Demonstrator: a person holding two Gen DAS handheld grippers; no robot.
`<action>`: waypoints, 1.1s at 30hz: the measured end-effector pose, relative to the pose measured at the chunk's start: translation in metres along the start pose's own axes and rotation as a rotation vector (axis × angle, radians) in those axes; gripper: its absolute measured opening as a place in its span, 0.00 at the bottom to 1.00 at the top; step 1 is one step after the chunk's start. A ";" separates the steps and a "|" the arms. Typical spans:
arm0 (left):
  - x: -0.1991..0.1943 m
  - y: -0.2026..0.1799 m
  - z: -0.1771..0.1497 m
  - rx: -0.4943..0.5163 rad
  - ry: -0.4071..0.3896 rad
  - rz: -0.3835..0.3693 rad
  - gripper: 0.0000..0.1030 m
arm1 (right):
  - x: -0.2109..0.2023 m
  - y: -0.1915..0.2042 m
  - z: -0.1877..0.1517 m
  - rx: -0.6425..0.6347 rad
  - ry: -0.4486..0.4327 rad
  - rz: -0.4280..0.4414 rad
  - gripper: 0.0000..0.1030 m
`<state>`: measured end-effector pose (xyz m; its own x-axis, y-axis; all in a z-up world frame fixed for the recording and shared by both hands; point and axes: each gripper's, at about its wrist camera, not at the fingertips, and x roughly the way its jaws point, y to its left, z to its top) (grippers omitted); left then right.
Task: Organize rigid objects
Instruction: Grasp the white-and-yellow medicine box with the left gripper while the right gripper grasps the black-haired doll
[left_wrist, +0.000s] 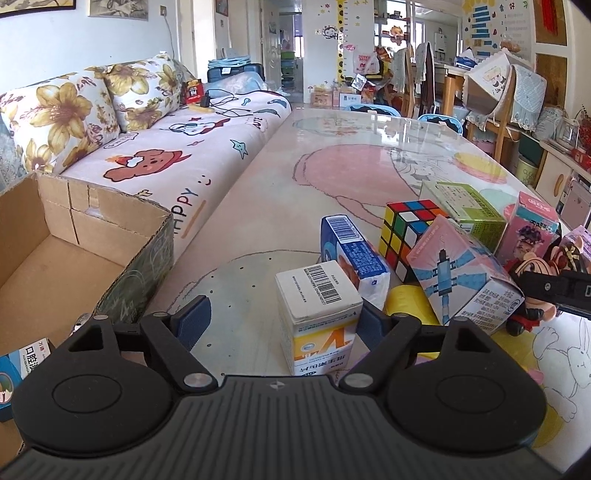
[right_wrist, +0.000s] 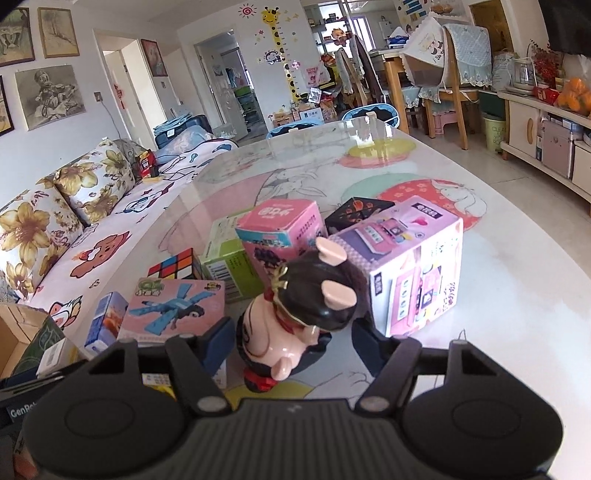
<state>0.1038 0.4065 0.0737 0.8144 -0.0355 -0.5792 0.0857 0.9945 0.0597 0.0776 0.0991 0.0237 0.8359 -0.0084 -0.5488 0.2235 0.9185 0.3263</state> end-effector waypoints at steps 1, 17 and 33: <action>0.000 0.000 0.000 -0.005 0.005 -0.004 0.95 | 0.001 -0.001 0.000 0.010 0.002 0.007 0.69; -0.005 -0.009 -0.002 -0.069 0.044 -0.057 0.40 | 0.019 0.006 0.003 -0.010 0.028 0.036 0.61; -0.012 -0.016 -0.003 -0.055 0.017 -0.059 0.40 | 0.021 0.018 0.005 -0.060 0.023 0.023 0.53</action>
<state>0.0909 0.3913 0.0779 0.7989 -0.0932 -0.5942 0.1015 0.9946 -0.0195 0.1013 0.1133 0.0223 0.8285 0.0216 -0.5595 0.1731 0.9404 0.2927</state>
